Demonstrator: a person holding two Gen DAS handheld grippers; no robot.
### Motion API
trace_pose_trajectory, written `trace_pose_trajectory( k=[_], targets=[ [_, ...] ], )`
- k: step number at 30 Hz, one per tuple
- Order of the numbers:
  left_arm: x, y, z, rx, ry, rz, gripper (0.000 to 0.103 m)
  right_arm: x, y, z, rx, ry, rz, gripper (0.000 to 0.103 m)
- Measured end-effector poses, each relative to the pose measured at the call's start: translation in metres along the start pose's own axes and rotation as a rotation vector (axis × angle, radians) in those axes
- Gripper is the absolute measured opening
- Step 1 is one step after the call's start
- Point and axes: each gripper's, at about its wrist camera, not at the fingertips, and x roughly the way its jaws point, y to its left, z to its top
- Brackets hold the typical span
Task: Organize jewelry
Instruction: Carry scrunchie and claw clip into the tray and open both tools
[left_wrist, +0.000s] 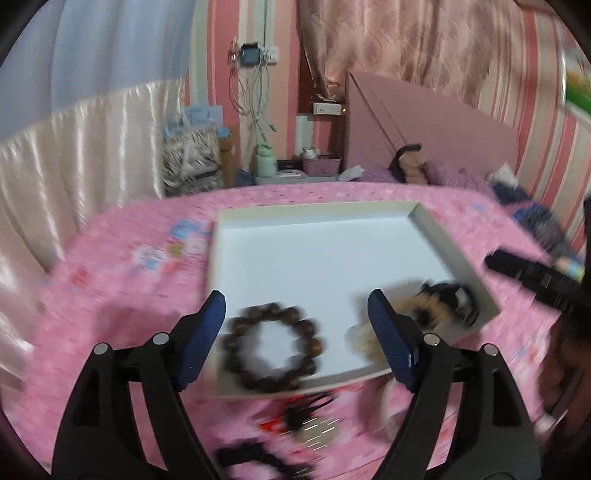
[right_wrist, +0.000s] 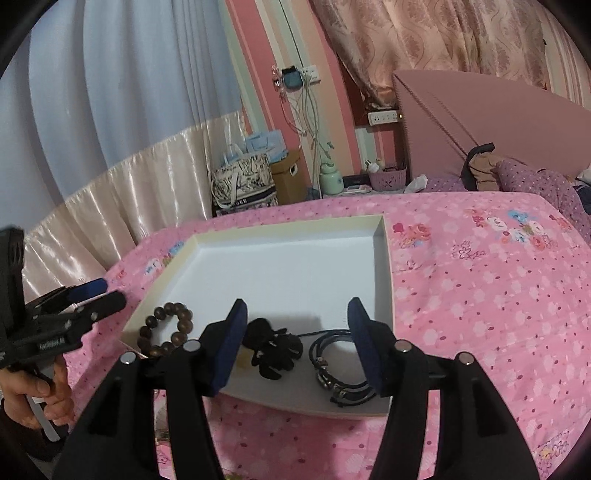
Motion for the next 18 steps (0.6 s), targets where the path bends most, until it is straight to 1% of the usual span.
trace_pose_trajectory(
  k=[1, 2, 4, 6, 7, 9, 10, 12, 14, 15, 18],
  targets=[
    [-0.004, 0.005, -0.004, 0.008, -0.001, 0.025, 0.079, -0.002, 0.0, 0.001, 0.001, -0.007, 0.002, 0.057],
    [-0.008, 0.01, -0.008, 0.001, 0.002, 0.034, 0.079, -0.004, 0.001, 0.001, 0.0, -0.011, 0.005, 0.057],
    [-0.015, 0.025, -0.025, -0.024, 0.018, 0.049, 0.078, -0.006, 0.003, 0.003, 0.0, -0.02, 0.009, 0.057],
    [-0.017, 0.033, -0.042, -0.03, 0.029, 0.059, 0.078, -0.006, 0.005, 0.002, -0.008, -0.022, 0.019, 0.057],
    [-0.018, 0.036, -0.051, -0.033, 0.033, 0.058, 0.078, -0.007, 0.004, 0.001, -0.012, -0.023, 0.023, 0.057],
    [-0.019, 0.033, -0.065, -0.028, 0.036, 0.022, 0.076, -0.007, 0.006, 0.001, -0.019, -0.023, 0.022, 0.057],
    [-0.017, 0.031, -0.069, -0.021, 0.039, 0.022, 0.076, -0.007, 0.007, 0.001, -0.021, -0.021, 0.023, 0.057],
    [-0.01, 0.027, -0.074, 0.0, 0.056, 0.036, 0.065, -0.006, 0.007, 0.0, -0.024, -0.017, 0.021, 0.057],
    [-0.006, 0.027, -0.078, -0.01, 0.071, 0.019, 0.061, -0.006, 0.007, -0.002, -0.028, -0.008, 0.015, 0.057],
    [-0.005, 0.026, -0.08, -0.018, 0.071, -0.003, 0.056, -0.008, 0.007, -0.003, -0.035, -0.005, 0.01, 0.057],
    [-0.008, 0.019, -0.082, -0.027, 0.046, -0.045, 0.054, -0.018, 0.008, -0.009, -0.049, 0.0, 0.011, 0.057]
  ],
)
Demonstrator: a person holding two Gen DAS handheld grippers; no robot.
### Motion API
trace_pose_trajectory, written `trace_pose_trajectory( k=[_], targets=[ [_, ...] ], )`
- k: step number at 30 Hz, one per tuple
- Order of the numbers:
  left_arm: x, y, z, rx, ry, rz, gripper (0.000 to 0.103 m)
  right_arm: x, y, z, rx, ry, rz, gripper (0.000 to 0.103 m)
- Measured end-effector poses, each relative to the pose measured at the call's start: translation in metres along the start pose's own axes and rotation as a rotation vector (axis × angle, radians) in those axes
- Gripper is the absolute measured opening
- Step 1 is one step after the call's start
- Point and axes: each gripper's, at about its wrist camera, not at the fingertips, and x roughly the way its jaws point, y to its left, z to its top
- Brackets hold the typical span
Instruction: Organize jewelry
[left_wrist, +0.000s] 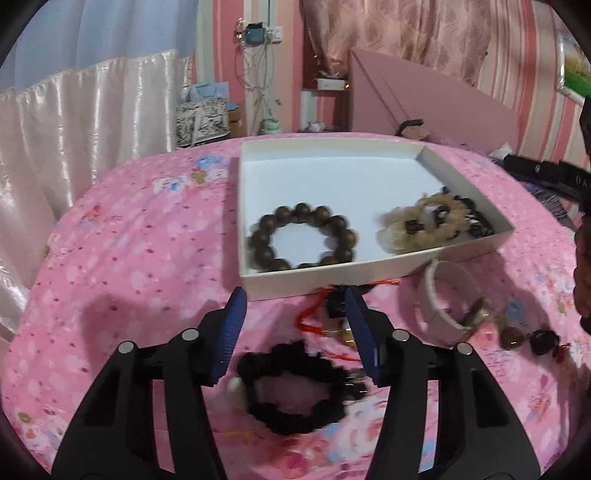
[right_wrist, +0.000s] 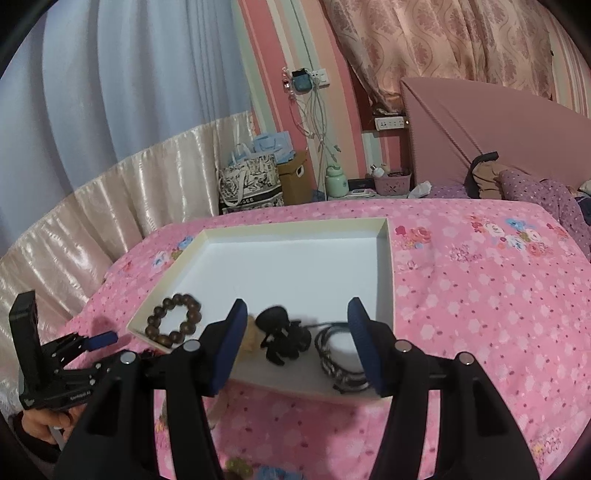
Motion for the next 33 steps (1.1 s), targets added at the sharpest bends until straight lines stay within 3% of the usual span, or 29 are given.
trace_pose_trajectory(
  k=[4, 9, 15, 27, 33],
  targets=[
    [-0.003, -0.026, 0.001, 0.057, -0.022, -0.005, 0.053, -0.014, 0.0, -0.012, -0.012, -0.02, -0.011, 0.057],
    [0.017, -0.048, 0.001, 0.123, 0.028, -0.017, 0.02, -0.011, -0.002, -0.019, 0.011, -0.023, 0.021, 0.057],
    [0.029, -0.046, 0.001, 0.098, 0.035, 0.008, 0.015, -0.01, -0.005, -0.02, 0.028, 0.0, 0.075, 0.057],
    [0.013, -0.047, -0.002, 0.122, -0.024, 0.073, 0.016, -0.008, 0.004, -0.027, -0.006, 0.037, 0.081, 0.06],
    [0.025, -0.047, -0.004, 0.136, 0.031, 0.044, 0.017, 0.005, 0.019, -0.037, -0.044, 0.095, 0.071, 0.06]
  ],
)
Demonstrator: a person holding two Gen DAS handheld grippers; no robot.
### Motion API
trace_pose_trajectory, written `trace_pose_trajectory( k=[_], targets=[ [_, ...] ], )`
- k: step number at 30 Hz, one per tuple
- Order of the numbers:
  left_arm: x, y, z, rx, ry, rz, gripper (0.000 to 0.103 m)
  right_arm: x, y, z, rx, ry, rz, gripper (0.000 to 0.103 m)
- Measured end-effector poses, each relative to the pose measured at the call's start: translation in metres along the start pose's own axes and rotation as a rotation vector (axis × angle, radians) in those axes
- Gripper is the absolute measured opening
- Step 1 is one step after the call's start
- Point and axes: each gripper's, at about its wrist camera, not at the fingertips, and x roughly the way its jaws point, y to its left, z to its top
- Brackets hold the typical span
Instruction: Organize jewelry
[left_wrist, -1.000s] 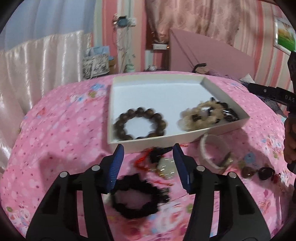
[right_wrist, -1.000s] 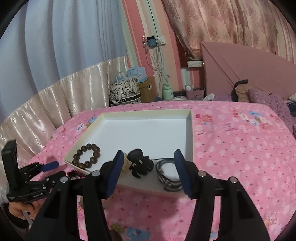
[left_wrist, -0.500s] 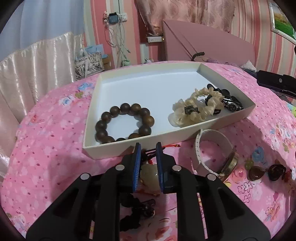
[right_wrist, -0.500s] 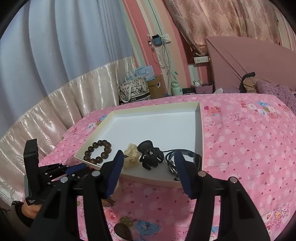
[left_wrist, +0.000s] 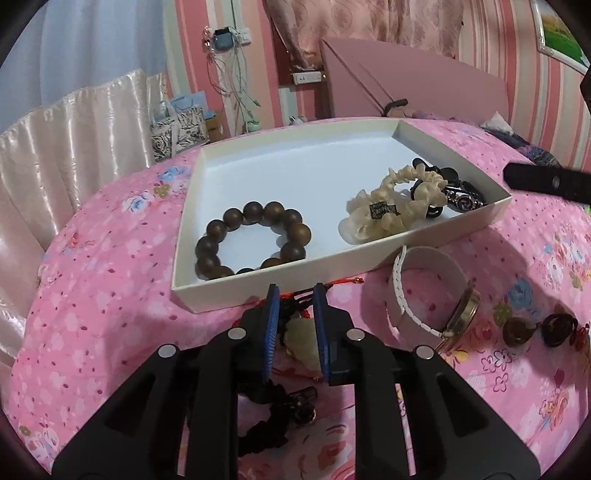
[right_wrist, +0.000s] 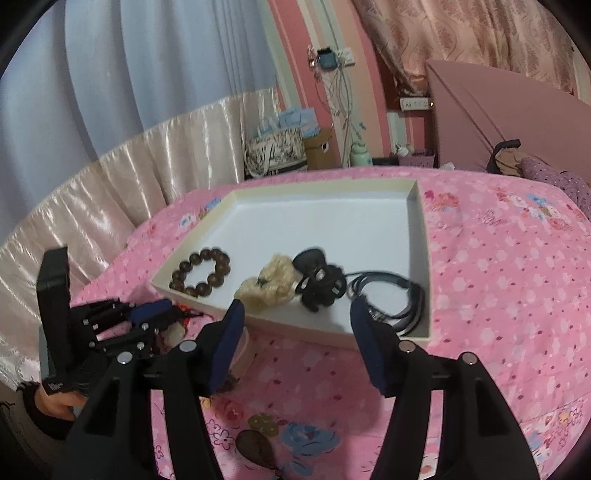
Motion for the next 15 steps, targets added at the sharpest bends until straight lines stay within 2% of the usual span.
trace_pose_trajectory(
  k=[6, 7, 9, 11, 12, 14, 15],
  targets=[
    [0.006, 0.0, 0.0, 0.006, 0.029, -0.009, 0.016, 0.023, 0.023, -0.01, -0.057, 0.072, -0.007, 0.059],
    [0.007, 0.0, 0.0, 0.007, 0.028, -0.01, 0.014, 0.027, 0.025, -0.012, -0.06, 0.083, -0.005, 0.059],
    [0.006, 0.001, 0.0, 0.004, 0.022, -0.016, 0.003, 0.039, 0.031, -0.016, -0.074, 0.123, -0.017, 0.057],
    [0.004, 0.002, -0.002, -0.001, 0.021, -0.026, 0.0, 0.049, 0.033, -0.019, -0.089, 0.162, -0.042, 0.041],
    [0.003, 0.002, -0.002, -0.004, 0.019, -0.034, 0.0, 0.054, 0.034, -0.02, -0.093, 0.182, -0.043, 0.039],
    [-0.001, 0.003, -0.003, -0.01, 0.009, -0.049, 0.0, 0.061, 0.036, -0.022, -0.102, 0.214, -0.027, 0.019],
    [-0.003, 0.003, -0.004, -0.016, -0.001, -0.054, 0.0, 0.062, 0.037, -0.023, -0.105, 0.218, -0.02, 0.017]
  ],
)
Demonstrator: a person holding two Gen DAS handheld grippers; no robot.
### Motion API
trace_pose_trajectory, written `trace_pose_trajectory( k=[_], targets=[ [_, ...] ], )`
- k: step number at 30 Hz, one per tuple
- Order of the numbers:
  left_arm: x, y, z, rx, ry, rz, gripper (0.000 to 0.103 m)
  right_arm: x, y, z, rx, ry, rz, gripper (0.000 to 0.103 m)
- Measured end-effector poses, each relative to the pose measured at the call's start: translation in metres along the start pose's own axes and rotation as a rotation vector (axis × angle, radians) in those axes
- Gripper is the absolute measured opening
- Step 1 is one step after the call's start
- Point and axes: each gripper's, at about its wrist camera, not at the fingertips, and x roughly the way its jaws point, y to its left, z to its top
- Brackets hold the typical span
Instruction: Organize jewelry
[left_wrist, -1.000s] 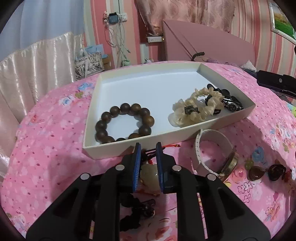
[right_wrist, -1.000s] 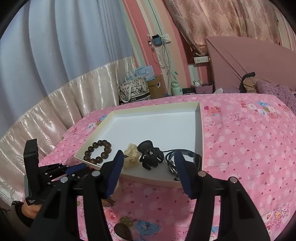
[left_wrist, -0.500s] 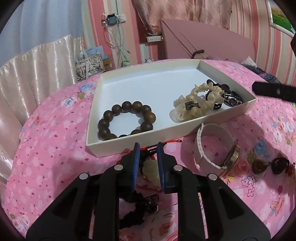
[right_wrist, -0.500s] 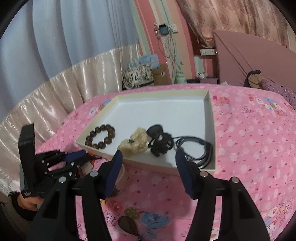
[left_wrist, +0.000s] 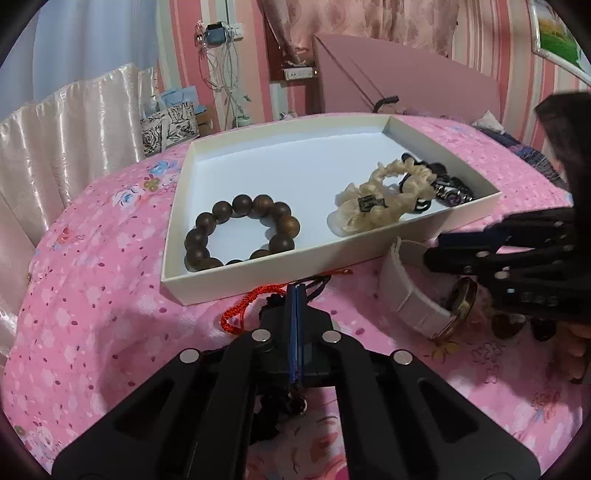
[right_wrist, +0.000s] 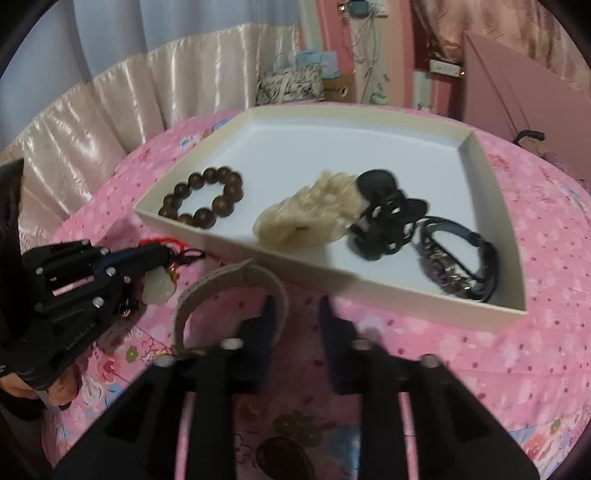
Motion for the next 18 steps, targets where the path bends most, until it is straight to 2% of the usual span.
trace_pose_trajectory(
  k=[2, 5, 7, 10, 11, 12, 14, 18],
  targets=[
    [-0.007, 0.004, 0.001, -0.02, -0.027, -0.016, 0.0, -0.002, 0.001, -0.002, -0.002, 0.001, 0.024, 0.006],
    [-0.016, 0.014, 0.002, -0.048, -0.054, -0.026, 0.0, -0.012, -0.002, -0.003, 0.011, -0.027, 0.046, 0.005],
    [-0.013, 0.016, 0.001, -0.042, -0.025, -0.052, 0.0, -0.016, -0.006, -0.001, 0.026, -0.042, 0.051, 0.005],
    [-0.008, 0.009, -0.003, -0.006, 0.005, -0.049, 0.0, -0.018, -0.008, -0.001, 0.032, -0.048, 0.053, 0.005],
    [-0.006, 0.005, -0.004, 0.014, 0.011, -0.043, 0.008, -0.017, -0.008, -0.001, 0.029, -0.046, 0.051, 0.005],
    [-0.005, 0.001, -0.005, 0.031, 0.009, -0.023, 0.027, -0.017, -0.008, -0.001, 0.027, -0.046, 0.047, 0.005],
    [-0.007, -0.006, -0.006, 0.056, -0.008, -0.005, 0.053, -0.017, -0.008, 0.0, 0.026, -0.044, 0.048, 0.005],
    [-0.005, -0.017, 0.003, 0.098, -0.027, 0.014, 0.055, -0.017, -0.009, 0.0, 0.031, -0.044, 0.055, 0.005]
  ],
)
